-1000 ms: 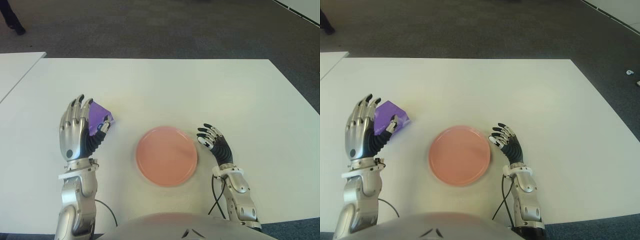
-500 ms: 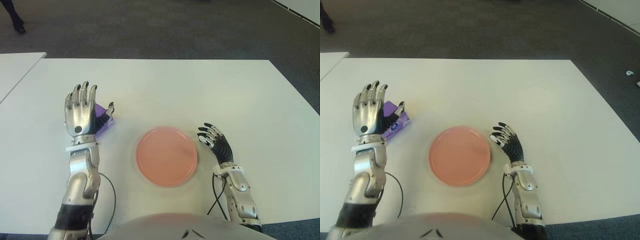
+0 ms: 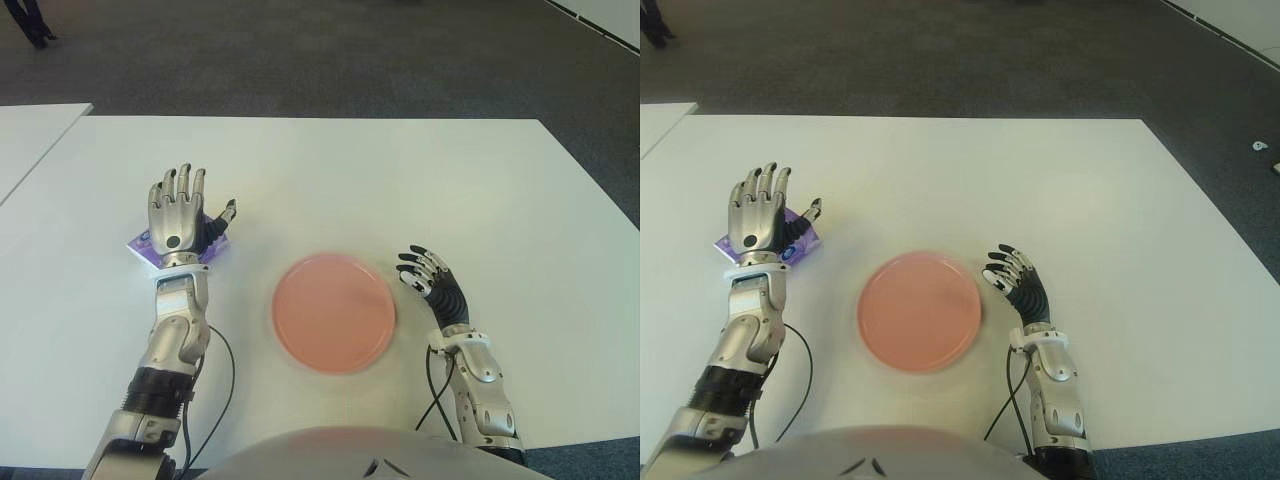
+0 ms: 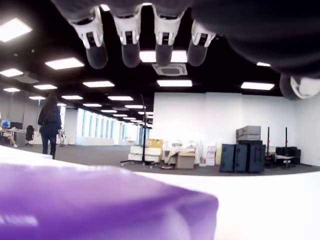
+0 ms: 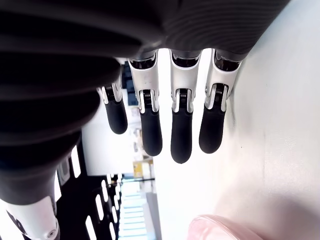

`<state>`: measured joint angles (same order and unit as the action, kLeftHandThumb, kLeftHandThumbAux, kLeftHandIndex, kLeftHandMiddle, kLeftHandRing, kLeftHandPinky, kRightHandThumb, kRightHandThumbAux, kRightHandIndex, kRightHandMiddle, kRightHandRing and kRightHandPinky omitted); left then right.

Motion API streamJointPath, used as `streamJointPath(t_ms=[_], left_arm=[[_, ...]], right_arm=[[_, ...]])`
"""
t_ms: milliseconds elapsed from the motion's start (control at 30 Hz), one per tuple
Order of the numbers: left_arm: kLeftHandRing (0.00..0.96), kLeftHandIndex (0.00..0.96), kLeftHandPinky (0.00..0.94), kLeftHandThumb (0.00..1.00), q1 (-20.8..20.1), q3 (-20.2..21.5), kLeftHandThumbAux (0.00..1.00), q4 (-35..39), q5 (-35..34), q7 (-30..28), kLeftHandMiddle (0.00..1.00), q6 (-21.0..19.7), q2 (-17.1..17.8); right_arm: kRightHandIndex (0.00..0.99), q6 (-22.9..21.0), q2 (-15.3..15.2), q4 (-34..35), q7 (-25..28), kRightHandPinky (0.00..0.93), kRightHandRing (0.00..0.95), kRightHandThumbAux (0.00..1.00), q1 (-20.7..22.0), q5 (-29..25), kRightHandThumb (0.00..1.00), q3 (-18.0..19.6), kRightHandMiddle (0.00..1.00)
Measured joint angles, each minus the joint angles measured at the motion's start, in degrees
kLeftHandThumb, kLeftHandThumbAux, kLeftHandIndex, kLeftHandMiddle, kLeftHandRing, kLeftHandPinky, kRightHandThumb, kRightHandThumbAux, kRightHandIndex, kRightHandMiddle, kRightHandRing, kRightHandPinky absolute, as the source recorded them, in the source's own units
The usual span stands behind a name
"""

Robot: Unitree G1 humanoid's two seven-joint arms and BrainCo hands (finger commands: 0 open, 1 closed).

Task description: Put the tissue paper into the plate.

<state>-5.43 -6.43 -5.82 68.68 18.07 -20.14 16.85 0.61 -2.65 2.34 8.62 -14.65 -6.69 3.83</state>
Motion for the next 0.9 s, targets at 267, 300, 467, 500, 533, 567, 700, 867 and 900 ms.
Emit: streamJointPath(t_ms=[267,300,467,500,533,567,700,867,900], left_arm=[[0.0,0.002,0.0,0.236,-1.26,-2.31,0.101,-2.0,-0.55,-0.01,0.0,-1.37,1.38],[0.0,0.002,0.0,0.235,-1.37,-2.62,0.101,-2.16,-0.68,-0.01,0.0,-1.51,1.58],[0.0,0.0,0.0,0.231,-1.64,-3.72,0.097,-2.64,-1.2,-0.01,0.0,-2.63,1.89],[0.0,0.0,0.0,0.23,-1.68,-3.87,0.097,-2.73,-1.21,-0.01,0.0,-2.89,1.91],[0.0,0.0,0.0,0.23,-1.71,-4.01,0.097,-2.82,-1.23,-0.01,0.0,-3.19,1.95],[0.0,0.0,0.0,0.229,-1.76,-4.13,0.097,-2.91,-1.24,-0.01,0.0,-3.39,1.97],[0.0,0.0,0.0,0.225,-2.13,-5.01,0.097,-3.39,-1.34,-0.01,0.0,-4.2,2.08],[0.0,0.0,0.0,0.228,-2.45,-5.88,0.095,-3.74,-1.78,-0.01,0.0,-4.75,2.14],[0.0,0.0,0.0,0.228,-2.45,-5.99,0.094,-3.76,-1.81,-0.01,0.0,-4.82,2.15]], right_arm=[[0.219,-0.01,-0.52,0.45,0.11,0.37,0.358,0.735,-0.43,-0.18,0.269,0.01,0.333],[0.219,-0.01,-0.56,0.45,0.11,0.37,0.358,0.735,-0.44,-0.19,0.27,0.01,0.332],[0.22,-0.01,-0.58,0.37,0.14,0.361,0.353,0.734,-0.43,-0.54,0.268,0.17,0.326],[0.22,0.0,-0.58,0.32,0.19,0.361,0.353,0.734,-0.43,-0.63,0.267,0.23,0.325],[0.22,0.0,-0.59,0.27,0.27,0.36,0.352,0.734,-0.41,-0.74,0.265,0.29,0.325],[0.219,0.01,-0.6,0.24,0.31,0.36,0.352,0.735,-0.4,-0.82,0.264,0.34,0.325],[0.217,0.26,-0.66,-0.2,0.47,0.375,0.358,0.739,-0.19,-1.32,0.261,0.72,0.329],[0.216,1.23,-0.81,-1.15,0.49,0.383,0.369,0.744,0.21,-1.51,0.265,1.21,0.34],[0.216,1.39,-0.84,-1.3,0.49,0.384,0.37,0.744,0.28,-1.52,0.265,1.27,0.341]])
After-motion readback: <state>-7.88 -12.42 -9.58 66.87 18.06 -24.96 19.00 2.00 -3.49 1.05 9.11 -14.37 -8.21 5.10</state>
